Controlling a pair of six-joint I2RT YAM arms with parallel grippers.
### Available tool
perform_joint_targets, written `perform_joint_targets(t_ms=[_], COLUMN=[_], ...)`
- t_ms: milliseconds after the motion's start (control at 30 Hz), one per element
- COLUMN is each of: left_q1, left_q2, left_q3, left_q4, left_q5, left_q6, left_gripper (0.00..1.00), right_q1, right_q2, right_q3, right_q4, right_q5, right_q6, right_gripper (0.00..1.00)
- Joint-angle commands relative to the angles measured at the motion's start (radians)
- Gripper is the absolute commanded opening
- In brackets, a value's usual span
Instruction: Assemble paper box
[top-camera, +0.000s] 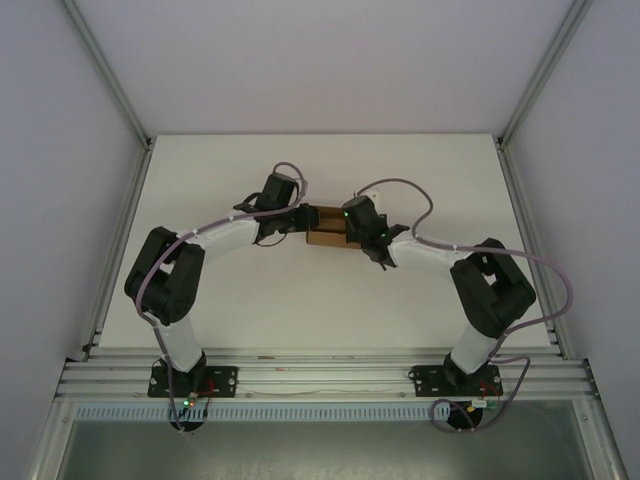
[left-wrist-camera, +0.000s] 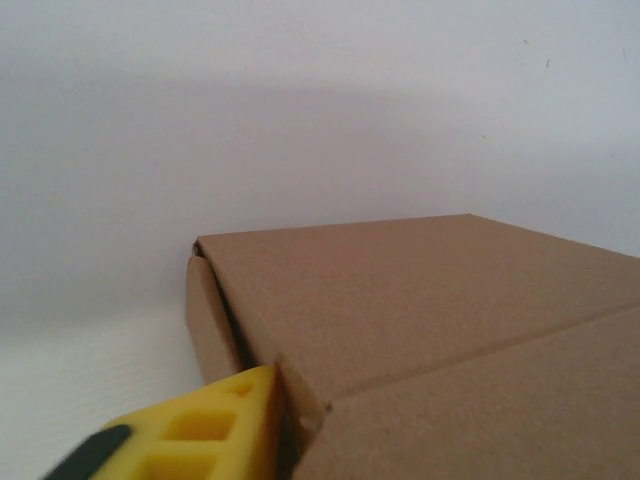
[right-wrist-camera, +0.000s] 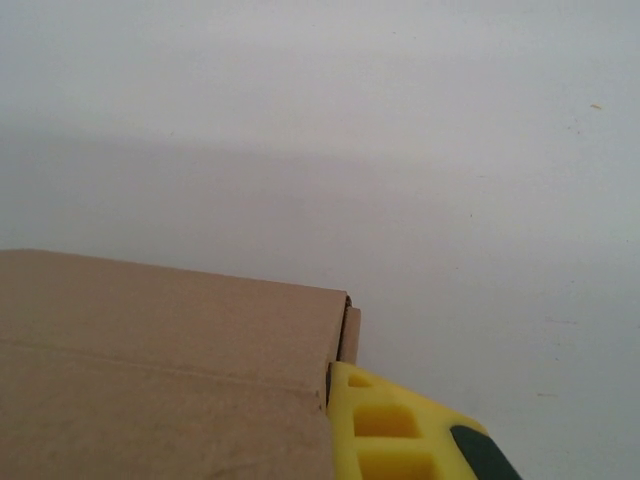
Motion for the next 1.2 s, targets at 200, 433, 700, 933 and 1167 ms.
perform_joint_targets(t_ms=[200, 433, 700, 933, 1167], left_q1=[-0.025, -0.011, 0.106, 0.115, 0.103], left_q2=[-0.158, -0.257, -0.227, -0.061, -0.025], left_q3=[-0.016, -0.002, 0.025, 0.082, -0.024], left_q4=[-0.135, -0.239, -0.156, -0.121, -0.062], left_q5=[-0.034, -0.199, -0.088, 0.063, 0.139], left_q6=[0.068, 0.075, -0.060, -0.086, -0.138], left_gripper=[0.90, 1.00, 1.00, 1.00, 0.87], right_q1=[0.033, 0.037, 0.046, 0.064, 0.092], right_q2=[-0.050, -0.058, -0.070, -0.072, -0.074], right_q3=[-0.062, -0.102, -0.136, -0.145, -0.156], right_q4=[0.065, 0.127, 0.183, 0.207, 0.208], right_q5=[0.019, -0.001, 0.007, 0.023, 0.078], right_q6=[-0.047, -0.065, -0.071, -0.073, -0.071], right_gripper=[0.03, 0.03, 0.05, 0.06, 0.06])
